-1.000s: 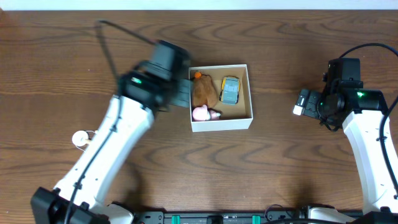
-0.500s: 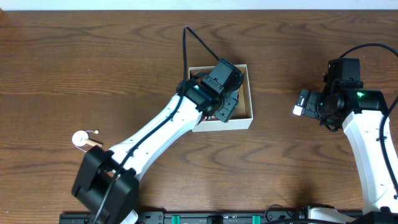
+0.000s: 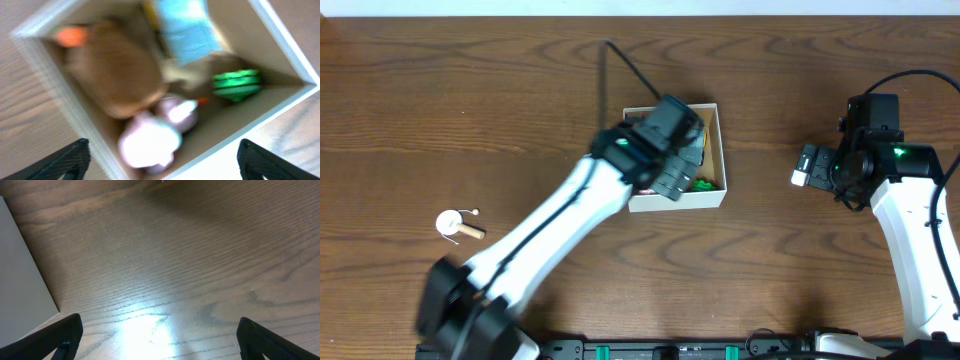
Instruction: Pack container
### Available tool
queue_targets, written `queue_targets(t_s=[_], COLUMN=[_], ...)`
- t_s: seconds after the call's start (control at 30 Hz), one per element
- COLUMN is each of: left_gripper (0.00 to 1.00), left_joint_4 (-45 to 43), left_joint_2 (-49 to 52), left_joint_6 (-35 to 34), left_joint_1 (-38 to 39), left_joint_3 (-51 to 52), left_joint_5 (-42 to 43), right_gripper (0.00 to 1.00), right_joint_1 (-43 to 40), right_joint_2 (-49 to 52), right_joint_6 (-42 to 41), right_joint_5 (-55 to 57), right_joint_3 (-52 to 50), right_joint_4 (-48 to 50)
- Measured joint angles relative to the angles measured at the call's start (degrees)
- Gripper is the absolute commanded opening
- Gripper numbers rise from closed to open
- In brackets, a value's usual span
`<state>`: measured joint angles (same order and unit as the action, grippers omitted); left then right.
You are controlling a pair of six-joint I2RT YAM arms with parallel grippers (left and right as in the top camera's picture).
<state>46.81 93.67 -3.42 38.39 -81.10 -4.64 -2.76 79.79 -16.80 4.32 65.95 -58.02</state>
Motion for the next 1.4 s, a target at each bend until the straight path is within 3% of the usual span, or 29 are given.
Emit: queue_targets(t_s=[0.17,0.3,0.37,0.63,0.9,1.4], left_gripper=[0.98,0.98,0.98,0.98,0.98,0.98], left_joint_4=[6.03,12.35,15.28,10.05,1.68,-2.38], left_joint_2=[-12.11,-18.69,-19.71,-16.0,-5.81,8.31], left_joint_6=[-6.1,-14.82,-20.94,-31.12,-31.06,-30.14], left_joint_1=[-12.33,-30.1,-41.24,-63.17,-65.7,-65.7], left_joint_3=[-1.25,-2.29,-1.75,10.19,19.85,20.24], left_joint_5=[-4.74,-6.43,-5.51,3.1,8.98,10.29], right_gripper=[0.99,0.99,0.99,0.99,0.99,0.99], right_joint_1=[0.0,0.0,0.0,0.0,0.0,0.0], right_joint_2=[0.0,0.0,0.0,0.0,0.0,0.0], right_joint_6=[0.52,0.81,0.92,0.94,0.94,0.94], right_joint_5=[0.02,0.02,0.0,0.0,0.0,0.0], right_joint_3=[-0.02,-0.04,-0.04,-0.07,-0.09,-0.09], right_joint_4=[-0.02,-0.02,-0.02,0.0,-0.04,-0.24])
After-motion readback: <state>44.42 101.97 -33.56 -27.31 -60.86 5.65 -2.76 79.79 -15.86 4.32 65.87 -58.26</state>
